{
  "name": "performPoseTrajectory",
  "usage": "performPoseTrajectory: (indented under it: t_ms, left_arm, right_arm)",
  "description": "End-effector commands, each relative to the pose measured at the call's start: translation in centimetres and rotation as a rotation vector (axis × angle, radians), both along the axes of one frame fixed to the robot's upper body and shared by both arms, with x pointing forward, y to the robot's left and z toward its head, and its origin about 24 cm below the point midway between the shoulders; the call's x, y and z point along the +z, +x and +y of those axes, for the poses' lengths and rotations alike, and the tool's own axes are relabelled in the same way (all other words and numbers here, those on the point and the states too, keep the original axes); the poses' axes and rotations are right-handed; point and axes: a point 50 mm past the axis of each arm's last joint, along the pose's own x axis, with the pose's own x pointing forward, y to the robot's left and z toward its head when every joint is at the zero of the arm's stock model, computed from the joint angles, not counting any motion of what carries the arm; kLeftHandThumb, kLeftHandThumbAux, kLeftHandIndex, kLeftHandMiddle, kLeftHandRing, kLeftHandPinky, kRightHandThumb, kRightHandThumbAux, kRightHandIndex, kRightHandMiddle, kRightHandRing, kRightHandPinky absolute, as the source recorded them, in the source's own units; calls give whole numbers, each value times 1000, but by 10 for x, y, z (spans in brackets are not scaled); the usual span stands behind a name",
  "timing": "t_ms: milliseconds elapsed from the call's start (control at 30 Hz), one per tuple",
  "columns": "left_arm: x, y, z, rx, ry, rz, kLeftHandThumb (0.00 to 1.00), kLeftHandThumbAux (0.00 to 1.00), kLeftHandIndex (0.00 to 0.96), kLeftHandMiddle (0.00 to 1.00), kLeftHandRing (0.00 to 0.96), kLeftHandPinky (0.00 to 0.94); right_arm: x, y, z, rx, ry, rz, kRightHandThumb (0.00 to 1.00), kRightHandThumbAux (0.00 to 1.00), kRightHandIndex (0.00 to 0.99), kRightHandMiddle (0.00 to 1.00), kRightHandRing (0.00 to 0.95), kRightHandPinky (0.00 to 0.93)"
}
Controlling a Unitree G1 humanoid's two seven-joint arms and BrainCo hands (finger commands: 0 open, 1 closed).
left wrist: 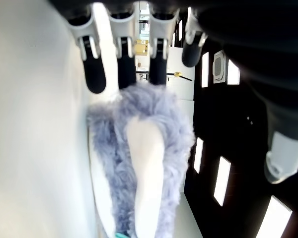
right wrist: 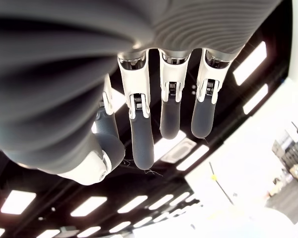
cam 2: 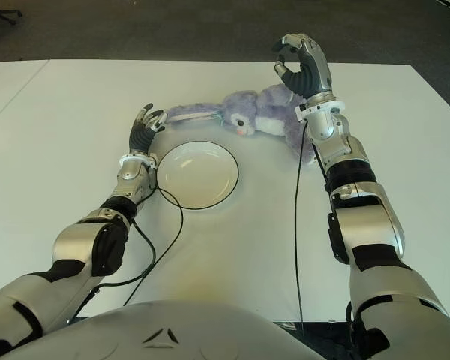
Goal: Put the doll into the plate.
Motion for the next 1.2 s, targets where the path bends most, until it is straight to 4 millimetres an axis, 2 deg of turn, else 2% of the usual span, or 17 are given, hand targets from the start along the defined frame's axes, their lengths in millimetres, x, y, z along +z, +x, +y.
performPoseTrajectory:
  t_ms: [33,467,633,667,700,733,767,800,833,867,900,933,967,1000,1033,1200]
  left_arm:
    - [-62,-48,-4,-5,-25,301,0,564,121,224,244,250]
    - [-62,-48,-4,-4,-42,298,0,576,125,225,239,231]
    - [-62,-47,-4,0,-48,304,0,580,130,229,248,268]
    - [-62,-48,-3,1,-47,307,0,582,130,230,250,262]
    - [-62,-48,-3,2,-46,309,0,583,129,231,250,258]
    - [-63,-48,-3,2,-45,310,0,583,129,231,251,257]
    - [-63,-48,-3,2,-44,309,0,584,128,231,251,258]
    - [-63,-48,-3,2,-43,309,0,584,128,231,252,259]
    - [-63,-48,-3,1,-42,309,0,586,127,233,253,262]
    - [-63,-48,-3,1,-40,309,0,586,127,234,254,262]
    - [-63,-48,-3,1,-39,309,0,586,126,235,255,263]
    - [-62,-48,-3,1,-38,308,0,585,126,235,255,263]
    - [-62,-48,-3,1,-37,308,0,584,125,236,256,263]
    - [-62,-48,-3,1,-35,307,0,584,125,236,256,263]
    - [-62,-48,-3,1,-33,307,0,588,124,239,255,258]
    - [-62,-48,-3,-1,-23,301,0,578,117,236,250,244]
  right_arm:
    - [1,-4,5,19,6,-24,720,709,441,873,884,895]
    - [1,-9,12,49,-58,-44,720,708,441,869,880,900]
    - [-3,-8,12,81,-109,15,717,709,441,868,877,889]
    - [-5,-8,13,111,-148,61,705,713,437,814,809,787]
    - [-6,-8,13,132,-174,93,689,719,427,679,671,650]
    - [-7,-8,14,160,-202,132,687,720,425,656,648,626]
    - [-8,-8,14,177,-216,153,673,725,412,486,476,471]
    - [-9,-9,14,199,-244,181,670,727,409,443,432,431]
    - [-9,-9,14,215,-263,200,344,632,218,299,316,331]
    - [-10,-10,14,235,-296,225,284,617,185,275,296,314]
    - [-11,-11,14,249,-318,242,217,568,102,145,168,197]
    - [-12,-12,14,264,-341,258,205,561,88,123,147,177]
    - [-12,-12,14,274,-356,269,187,535,55,50,68,101]
    - [-14,-13,14,289,-390,289,182,529,46,32,47,81]
    - [-15,-14,14,299,-415,304,169,486,11,8,11,20]
    - [-18,-15,14,331,-497,357,158,438,0,0,0,0]
